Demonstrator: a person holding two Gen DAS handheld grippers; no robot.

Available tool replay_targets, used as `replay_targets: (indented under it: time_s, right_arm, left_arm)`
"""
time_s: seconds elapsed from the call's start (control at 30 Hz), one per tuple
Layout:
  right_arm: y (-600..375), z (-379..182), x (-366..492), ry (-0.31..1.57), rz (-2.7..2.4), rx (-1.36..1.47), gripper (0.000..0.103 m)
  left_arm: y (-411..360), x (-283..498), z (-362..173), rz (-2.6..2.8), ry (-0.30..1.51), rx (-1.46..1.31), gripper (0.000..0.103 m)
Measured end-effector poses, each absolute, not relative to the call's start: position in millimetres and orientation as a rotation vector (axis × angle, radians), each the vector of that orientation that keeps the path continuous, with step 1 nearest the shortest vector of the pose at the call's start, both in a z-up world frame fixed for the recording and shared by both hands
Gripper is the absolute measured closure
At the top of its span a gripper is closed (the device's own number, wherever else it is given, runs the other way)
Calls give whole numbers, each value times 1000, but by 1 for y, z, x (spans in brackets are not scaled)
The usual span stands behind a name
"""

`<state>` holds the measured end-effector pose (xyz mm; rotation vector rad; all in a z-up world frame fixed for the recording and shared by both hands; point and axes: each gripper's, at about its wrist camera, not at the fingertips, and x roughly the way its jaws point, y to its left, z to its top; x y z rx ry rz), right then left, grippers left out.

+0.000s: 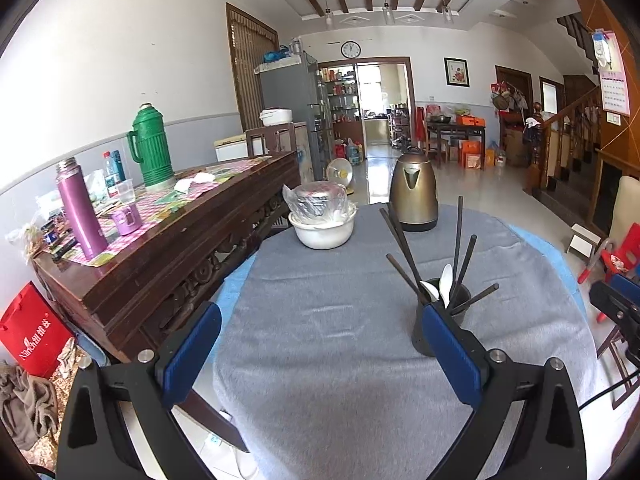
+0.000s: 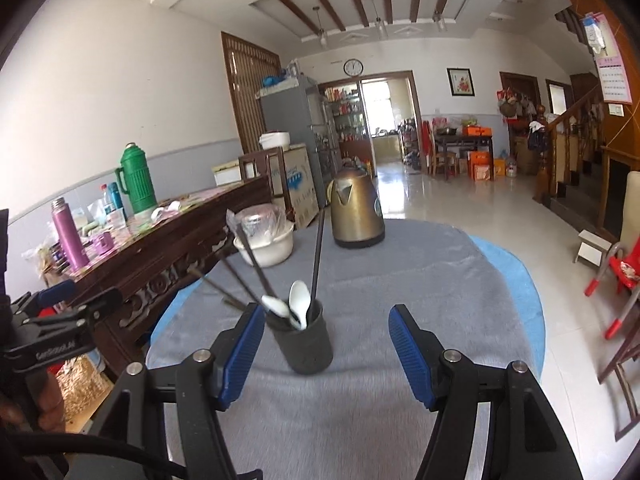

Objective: Organize utensils
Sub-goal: 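Withdraw both open tools away from the cup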

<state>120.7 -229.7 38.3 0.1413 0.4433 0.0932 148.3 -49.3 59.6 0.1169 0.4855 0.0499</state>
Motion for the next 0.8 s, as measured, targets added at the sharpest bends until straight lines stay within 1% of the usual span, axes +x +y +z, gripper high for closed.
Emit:
replay_targets:
  time_s: [0.47, 0.8]
  right_arm:
    - [-201, 66, 58, 446, 111, 32, 35]
    - [-210, 69, 36, 461, 86, 57, 35]
  left_arm:
    - [-37, 101, 78, 92, 453, 174, 3]
    - [-27, 85, 80, 120, 465, 192, 3]
